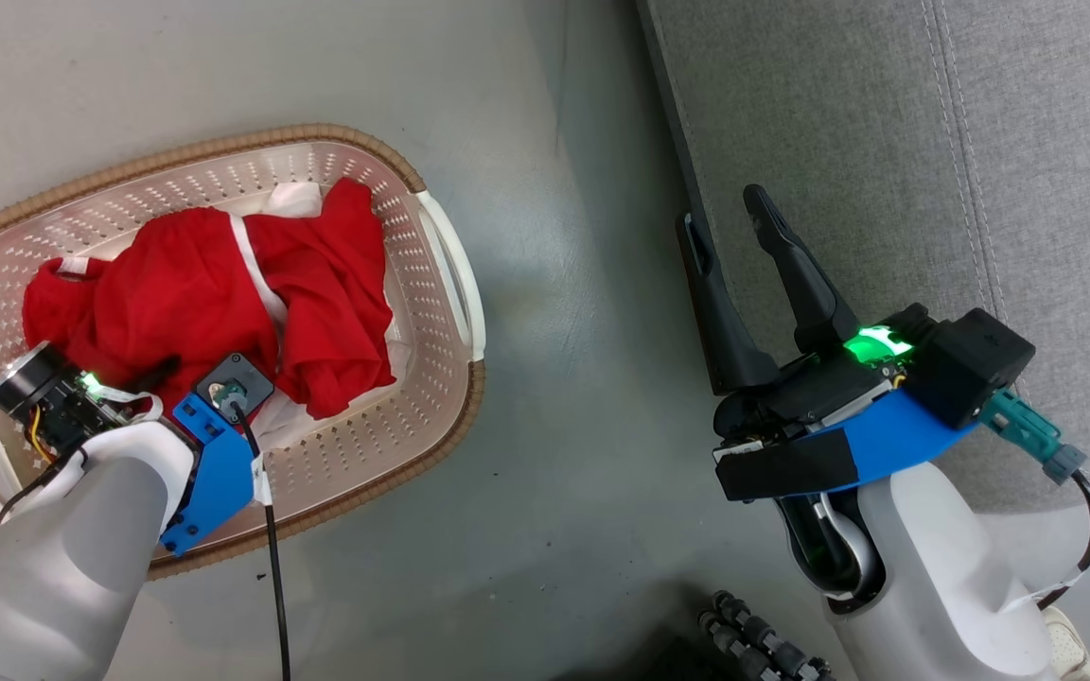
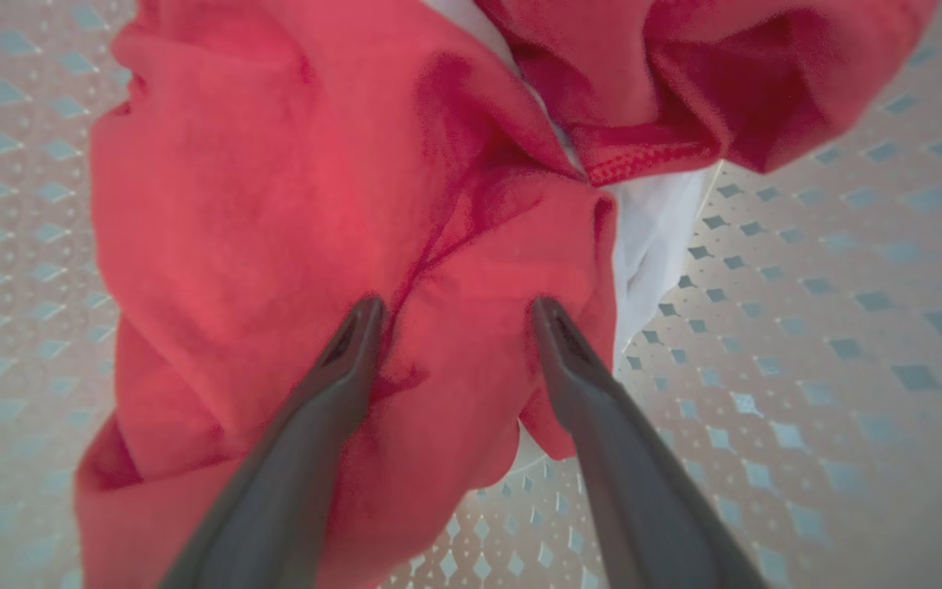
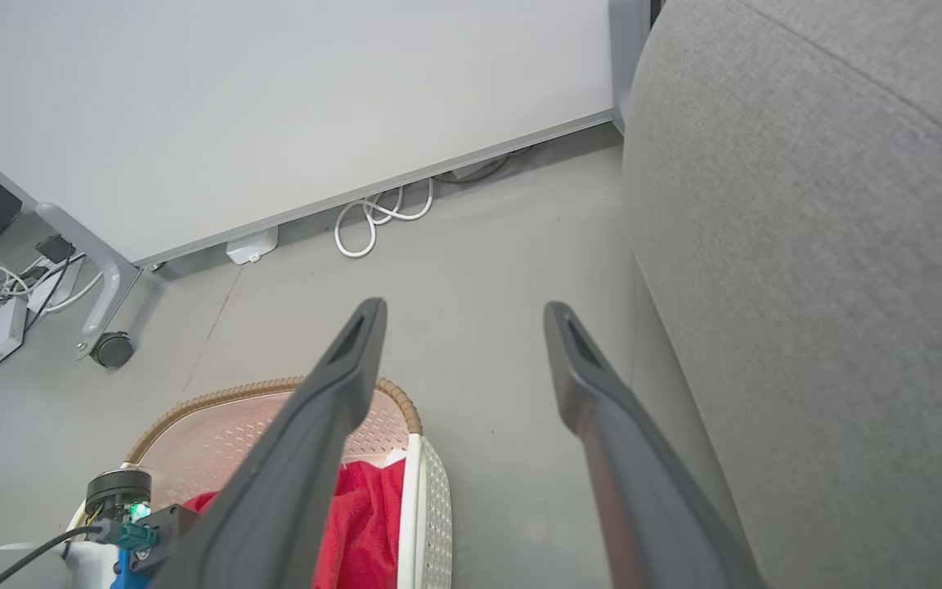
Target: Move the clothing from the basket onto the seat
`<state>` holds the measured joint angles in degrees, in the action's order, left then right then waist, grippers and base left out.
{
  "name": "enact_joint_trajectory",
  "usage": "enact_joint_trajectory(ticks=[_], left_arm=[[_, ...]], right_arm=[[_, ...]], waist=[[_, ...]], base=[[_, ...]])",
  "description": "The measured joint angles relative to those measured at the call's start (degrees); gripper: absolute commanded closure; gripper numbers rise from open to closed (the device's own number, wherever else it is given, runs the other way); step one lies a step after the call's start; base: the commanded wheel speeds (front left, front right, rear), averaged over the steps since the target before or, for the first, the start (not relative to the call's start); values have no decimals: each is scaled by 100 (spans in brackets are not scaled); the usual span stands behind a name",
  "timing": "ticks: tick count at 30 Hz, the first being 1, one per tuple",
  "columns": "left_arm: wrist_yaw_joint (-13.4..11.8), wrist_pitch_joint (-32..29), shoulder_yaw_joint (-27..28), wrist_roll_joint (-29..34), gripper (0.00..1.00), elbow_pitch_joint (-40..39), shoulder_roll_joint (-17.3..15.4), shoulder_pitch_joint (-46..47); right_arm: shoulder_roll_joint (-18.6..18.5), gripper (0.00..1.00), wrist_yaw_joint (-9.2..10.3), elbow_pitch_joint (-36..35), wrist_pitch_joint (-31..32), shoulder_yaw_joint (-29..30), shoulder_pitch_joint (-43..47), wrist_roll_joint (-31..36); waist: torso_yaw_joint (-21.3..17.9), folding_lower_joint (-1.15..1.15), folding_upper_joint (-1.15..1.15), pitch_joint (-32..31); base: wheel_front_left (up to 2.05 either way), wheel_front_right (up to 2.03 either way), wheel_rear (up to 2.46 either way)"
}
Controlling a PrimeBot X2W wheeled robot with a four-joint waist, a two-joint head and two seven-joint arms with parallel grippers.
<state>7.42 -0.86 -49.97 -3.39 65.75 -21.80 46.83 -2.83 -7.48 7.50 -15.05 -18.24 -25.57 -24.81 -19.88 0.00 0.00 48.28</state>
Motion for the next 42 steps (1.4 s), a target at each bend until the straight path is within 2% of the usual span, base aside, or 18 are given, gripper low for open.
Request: enact_joint_trajectory(ticks=[10, 12, 13, 14, 15, 23, 24, 25, 26, 27, 42], left_arm=[[1, -370, -380, -19, 0, 226, 51, 96], [1, -438, -469, -53, 19, 244, 52, 121], [1, -499, -512, -49, 23, 266, 51, 154], [1, -578, -584, -8, 16, 289, 47, 189], [1, -668, -647, 46, 0, 320, 36, 228], [-41, -783, -831, 146, 0, 343, 9, 388], [-59, -760, -836, 145, 7, 343, -9, 388], [-87, -760, -837, 138, 42, 347, -22, 388], [-102, -760, -838, 126, 65, 354, -30, 388], [-110, -760, -842, 121, 100, 360, -33, 388], [-157, -633, -834, -135, 100, 399, 45, 373]], right_arm=[[0, 0, 0, -34, 0, -23, -7, -65], [0, 0, 0, -27, 0, -25, -9, -90], [0, 0, -1, -25, 0, -32, -10, -98], [0, 0, 0, -22, 0, -38, -13, -99], [0, 0, 0, -20, 0, -46, -16, -100], [0, 0, 0, -26, 0, -56, -65, -116], [0, 0, 0, -27, 0, -53, -65, -125], [0, 0, 0, -27, 0, -52, -65, -134], [0, 0, 0, -27, 0, -53, -64, -141], [0, 0, 0, -27, 0, -54, -64, -142], [0, 0, 0, 13, 0, -38, -66, -130]], waist=[[-41, 0, 0, 75], [-34, 0, 0, 83], [-31, 0, 0, 87], [-27, 0, 0, 90], [-24, 0, 0, 93], [-10, 0, 0, 132], [-10, 0, 0, 134], [-10, 0, 0, 134], [-10, 0, 0, 134], [-10, 0, 0, 132], [46, 0, 0, -1]], base=[[0, 0, 0], [0, 0, 0], [0, 0, 0], [0, 0, 0], [0, 0, 0], [0, 0, 0], [0, 0, 0], [0, 0, 0], [0, 0, 0], [0, 0, 0], [0, 0, 0]])
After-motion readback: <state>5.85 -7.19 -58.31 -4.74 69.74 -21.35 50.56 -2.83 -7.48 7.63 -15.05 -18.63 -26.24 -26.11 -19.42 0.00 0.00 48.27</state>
